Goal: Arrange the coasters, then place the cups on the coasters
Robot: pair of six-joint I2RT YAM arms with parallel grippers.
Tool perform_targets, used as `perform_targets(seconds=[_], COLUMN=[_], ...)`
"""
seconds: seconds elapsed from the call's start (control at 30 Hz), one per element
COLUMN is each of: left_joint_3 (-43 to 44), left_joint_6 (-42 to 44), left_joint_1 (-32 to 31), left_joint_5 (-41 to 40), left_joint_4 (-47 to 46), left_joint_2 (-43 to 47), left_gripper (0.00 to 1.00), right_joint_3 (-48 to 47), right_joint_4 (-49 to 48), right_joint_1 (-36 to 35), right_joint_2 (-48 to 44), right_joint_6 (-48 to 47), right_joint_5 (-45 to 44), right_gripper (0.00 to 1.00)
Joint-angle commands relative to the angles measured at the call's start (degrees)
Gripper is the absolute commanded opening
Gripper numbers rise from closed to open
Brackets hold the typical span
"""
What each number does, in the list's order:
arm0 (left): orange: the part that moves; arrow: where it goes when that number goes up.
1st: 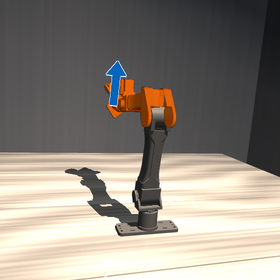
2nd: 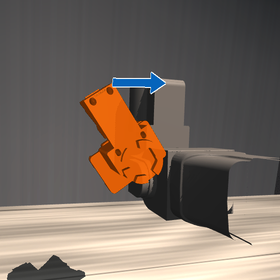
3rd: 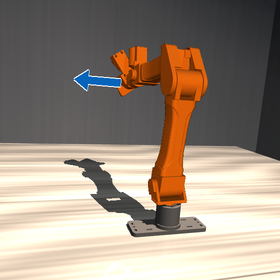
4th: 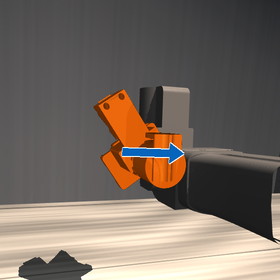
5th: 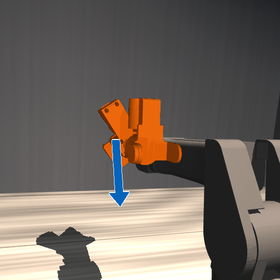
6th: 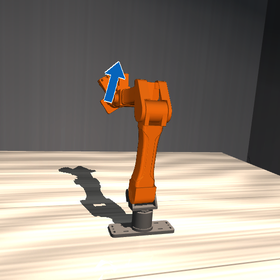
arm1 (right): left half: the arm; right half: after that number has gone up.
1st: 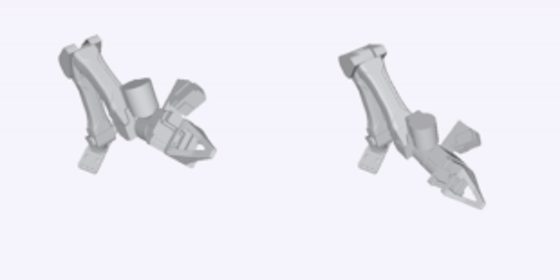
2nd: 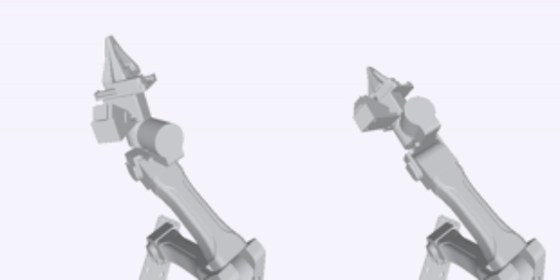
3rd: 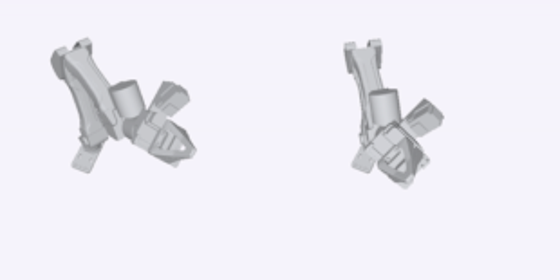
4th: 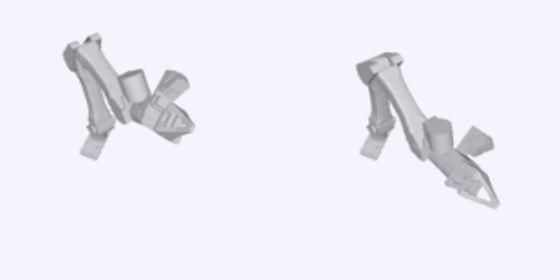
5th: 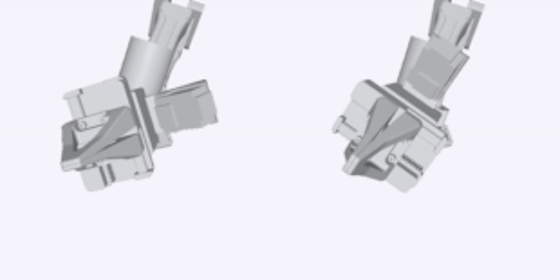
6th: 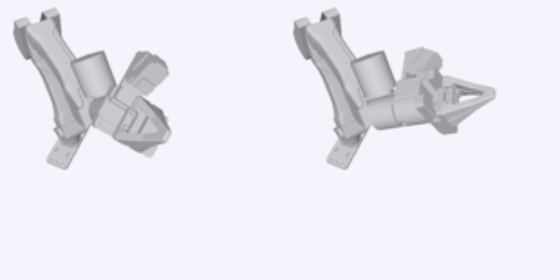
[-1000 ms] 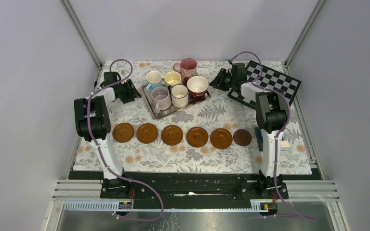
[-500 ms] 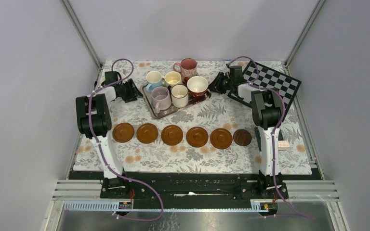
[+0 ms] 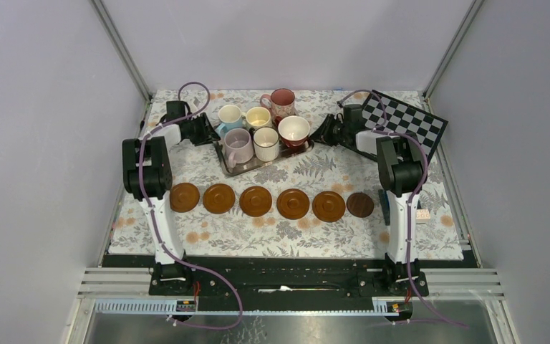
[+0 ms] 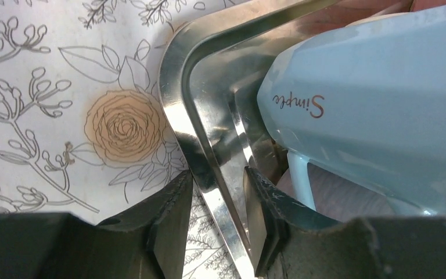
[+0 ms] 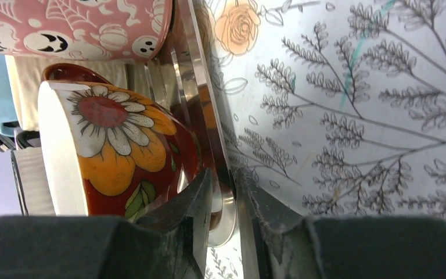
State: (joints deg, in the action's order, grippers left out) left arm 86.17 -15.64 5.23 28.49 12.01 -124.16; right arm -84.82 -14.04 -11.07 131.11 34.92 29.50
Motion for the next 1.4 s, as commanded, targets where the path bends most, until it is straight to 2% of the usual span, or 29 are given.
perform_targets(seconds=[0.0,0.33,0.57,0.9,1.37], left_joint_3=[2.6,4.9,5.9,6.6,6.1], left_joint_6=[0.9,1.3,1.4,1.0,2.5], left_joint_1=[-2.3,-5.6,-8.5,-11.7,-12.7], left_joint_5=[0.6,0.1,0.1,0.0,0.2], left_joint_4=[-0.1,-0.3,-0.2,-0.1,0.8], left_joint_2=[-3.3,-5.1,-5.7,-5.5,-4.4], left_gripper=[0.39,0.37,0.37,0.37,0.37], right_joint_3=[4.1,14.1,19.5,22.0,23.0], right_joint_4=[3.0,1.2,2.8,7.3,10.7], right_joint_1=[-0.9,-0.9,-0.8,-0.8,-0.7], right_joint_2=[-3.9,-10.1,-15.5,-19.4,-22.1], right_joint_6=[-2.4,-3.5,-3.9,-5.0,-6.9], right_joint_5=[2.3,1.8,-2.1,-6.7,-7.0], right_gripper=[0.28,0.27,0.28,0.29,0.32])
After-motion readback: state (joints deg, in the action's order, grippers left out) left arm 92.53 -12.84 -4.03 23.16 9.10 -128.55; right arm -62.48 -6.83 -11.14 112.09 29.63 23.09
